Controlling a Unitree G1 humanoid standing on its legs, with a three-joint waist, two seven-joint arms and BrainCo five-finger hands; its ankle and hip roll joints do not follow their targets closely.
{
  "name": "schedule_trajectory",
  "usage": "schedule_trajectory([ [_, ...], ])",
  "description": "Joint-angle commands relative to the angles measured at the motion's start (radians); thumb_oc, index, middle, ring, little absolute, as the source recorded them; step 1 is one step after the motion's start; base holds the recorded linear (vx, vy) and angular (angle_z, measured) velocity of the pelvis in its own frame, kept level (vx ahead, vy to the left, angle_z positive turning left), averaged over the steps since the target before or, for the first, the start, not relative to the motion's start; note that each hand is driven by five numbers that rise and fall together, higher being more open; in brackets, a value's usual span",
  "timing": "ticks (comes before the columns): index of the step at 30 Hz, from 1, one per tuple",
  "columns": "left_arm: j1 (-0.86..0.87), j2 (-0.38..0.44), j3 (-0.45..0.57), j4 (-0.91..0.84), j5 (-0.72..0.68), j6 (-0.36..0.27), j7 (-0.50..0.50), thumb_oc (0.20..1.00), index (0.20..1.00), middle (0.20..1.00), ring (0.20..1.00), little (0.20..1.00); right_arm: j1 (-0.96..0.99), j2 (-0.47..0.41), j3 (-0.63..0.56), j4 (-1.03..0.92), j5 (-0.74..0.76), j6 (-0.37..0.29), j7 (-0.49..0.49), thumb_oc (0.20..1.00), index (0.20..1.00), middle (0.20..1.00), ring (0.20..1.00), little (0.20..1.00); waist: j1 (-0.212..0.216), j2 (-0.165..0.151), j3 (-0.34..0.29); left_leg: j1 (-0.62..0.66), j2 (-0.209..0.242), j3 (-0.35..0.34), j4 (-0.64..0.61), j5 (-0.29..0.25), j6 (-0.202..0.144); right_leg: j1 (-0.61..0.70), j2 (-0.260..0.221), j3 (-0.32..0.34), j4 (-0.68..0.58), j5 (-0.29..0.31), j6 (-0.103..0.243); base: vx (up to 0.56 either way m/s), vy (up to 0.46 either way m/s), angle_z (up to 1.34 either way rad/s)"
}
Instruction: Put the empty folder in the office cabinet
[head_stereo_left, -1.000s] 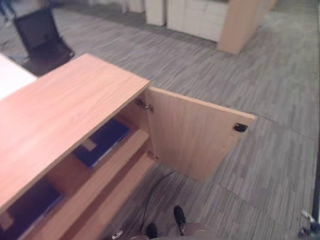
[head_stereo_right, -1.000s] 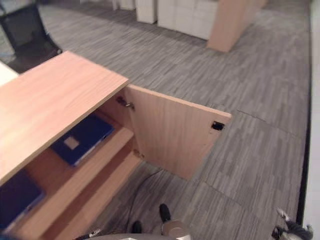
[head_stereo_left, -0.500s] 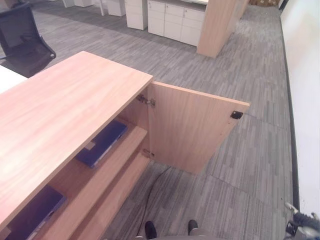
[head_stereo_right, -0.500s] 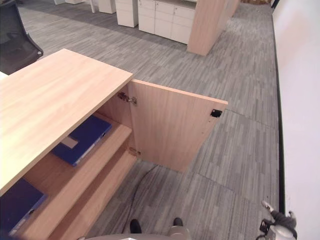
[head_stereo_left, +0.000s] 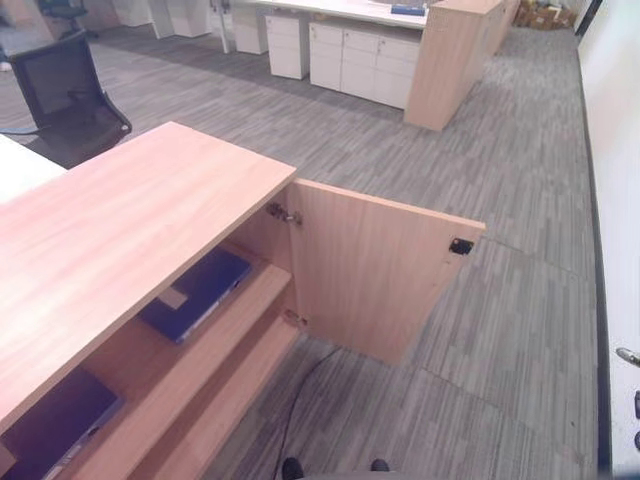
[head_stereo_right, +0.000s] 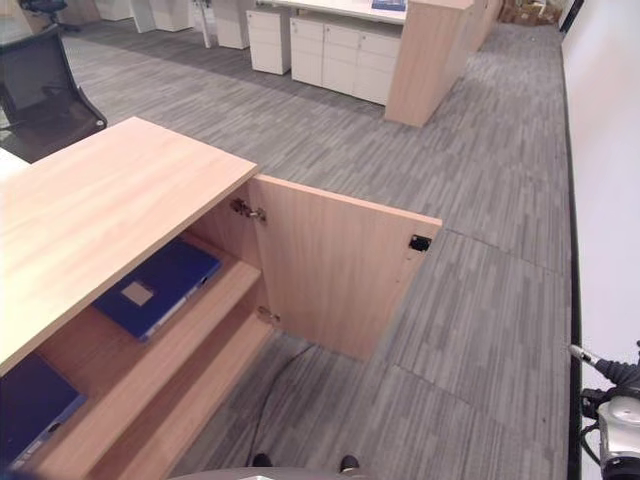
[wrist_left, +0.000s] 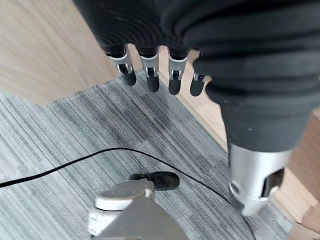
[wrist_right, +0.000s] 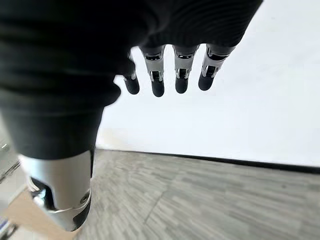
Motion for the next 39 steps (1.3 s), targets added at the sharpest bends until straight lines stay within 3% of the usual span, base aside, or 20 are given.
schedule_trajectory([
  [1, -0.016, 0.025, -0.004, 0.033, 0.029, 0.005, 0.000, 1.000, 1.000, 1.000, 1.000, 1.000, -0.090, -0.075, 0.046, -0.014, -0.033, -0.046, 0.010, 1.000, 1.000, 1.000, 1.000, 1.000, 0.048, -0.031, 0.004, 0.062, 0.039, -0.036, 0.011, -0.131, -0.055, -0.060, -0.012, 0.016, 0.006, -0.005, 0.034, 0.02, -0.146, 0.06],
  [5, 0.008, 0.025, -0.010, 0.038, 0.025, 0.005, -0.007, 1.000, 1.000, 1.000, 1.000, 1.000, -0.174, -0.126, 0.138, 0.003, -0.028, -0.058, 0.053, 1.000, 1.000, 1.000, 1.000, 1.000, 0.071, -0.029, 0.006, 0.061, 0.050, -0.046, 0.011, -0.121, -0.067, -0.051, -0.001, 0.007, 0.006, -0.020, 0.027, 0.01, -0.084, 0.02],
  [13, 0.018, 0.032, -0.038, 0.018, 0.001, 0.002, -0.026, 1.000, 1.000, 1.000, 1.000, 1.000, -0.317, -0.136, 0.341, 0.066, -0.024, -0.063, 0.145, 1.000, 1.000, 1.000, 1.000, 1.000, 0.103, -0.030, 0.009, 0.054, 0.071, -0.064, 0.011, -0.103, -0.084, -0.039, 0.015, -0.019, 0.006, -0.038, 0.013, 0.00, -0.076, 0.13],
  [18, 0.049, 0.047, -0.046, 0.004, -0.002, 0.000, -0.053, 1.000, 1.000, 1.000, 1.000, 1.000, -0.408, -0.125, 0.554, 0.027, -0.045, -0.064, 0.268, 1.000, 1.000, 1.000, 1.000, 1.000, 0.133, -0.030, 0.009, 0.053, 0.087, -0.081, 0.011, -0.091, -0.096, -0.027, 0.029, -0.037, 0.006, -0.055, 0.003, -0.01, -0.075, 0.13],
  [28, 0.080, 0.041, -0.062, 0.004, 0.012, -0.005, -0.070, 1.000, 1.000, 1.000, 1.000, 1.000, -0.522, -0.053, 0.653, 0.052, -0.014, -0.081, 0.284, 1.000, 1.000, 1.000, 1.000, 1.000, 0.166, -0.025, 0.009, 0.051, 0.100, -0.093, 0.011, -0.080, -0.103, -0.020, 0.041, -0.056, 0.006, -0.064, -0.006, -0.01, -0.037, 0.07],
  [39, 0.092, 0.050, -0.072, 0.015, 0.006, -0.006, -0.083, 1.000, 1.000, 1.000, 1.000, 1.000, -0.616, -0.042, 0.691, 0.153, -0.020, -0.068, 0.274, 1.000, 1.000, 1.000, 1.000, 1.000, 0.185, -0.015, 0.007, 0.041, 0.098, -0.109, 0.011, -0.073, -0.108, -0.015, 0.040, -0.075, 0.006, -0.066, -0.009, 0.00, -0.013, 0.03],
])
